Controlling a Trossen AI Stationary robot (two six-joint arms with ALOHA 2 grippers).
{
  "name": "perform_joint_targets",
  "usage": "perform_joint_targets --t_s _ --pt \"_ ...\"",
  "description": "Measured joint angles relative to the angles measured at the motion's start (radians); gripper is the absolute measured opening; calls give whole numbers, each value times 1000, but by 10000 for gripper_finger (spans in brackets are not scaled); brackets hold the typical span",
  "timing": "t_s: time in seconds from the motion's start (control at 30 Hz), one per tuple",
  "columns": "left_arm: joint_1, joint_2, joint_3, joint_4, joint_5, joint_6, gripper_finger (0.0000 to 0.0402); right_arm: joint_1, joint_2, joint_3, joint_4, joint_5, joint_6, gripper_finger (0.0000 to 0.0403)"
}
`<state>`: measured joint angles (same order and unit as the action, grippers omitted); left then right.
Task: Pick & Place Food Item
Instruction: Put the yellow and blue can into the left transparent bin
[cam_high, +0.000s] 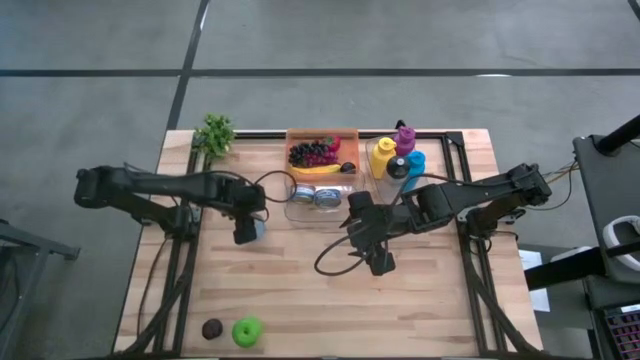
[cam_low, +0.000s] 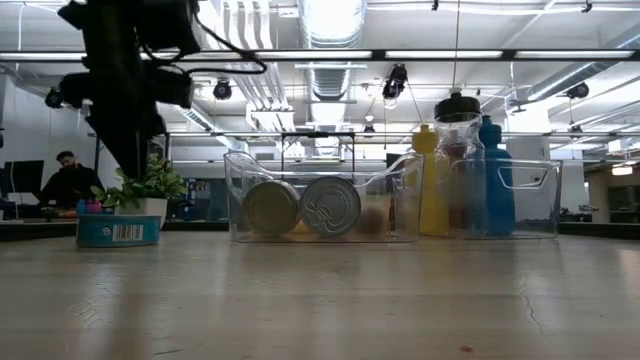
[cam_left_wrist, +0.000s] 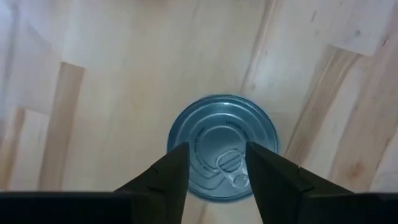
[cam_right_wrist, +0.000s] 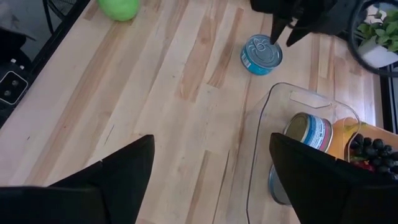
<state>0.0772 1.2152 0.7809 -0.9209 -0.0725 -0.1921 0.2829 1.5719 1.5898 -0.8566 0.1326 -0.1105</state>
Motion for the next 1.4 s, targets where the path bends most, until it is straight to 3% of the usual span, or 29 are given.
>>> perform_joint_targets --t_s 0.7,1.4 --pt "0 0 -187 243 56 -72 147 0 0 0 0 0 -6 303" --pt "-9 0 -198 308 92 -32 141 0 0 0 0 0 -1 321"
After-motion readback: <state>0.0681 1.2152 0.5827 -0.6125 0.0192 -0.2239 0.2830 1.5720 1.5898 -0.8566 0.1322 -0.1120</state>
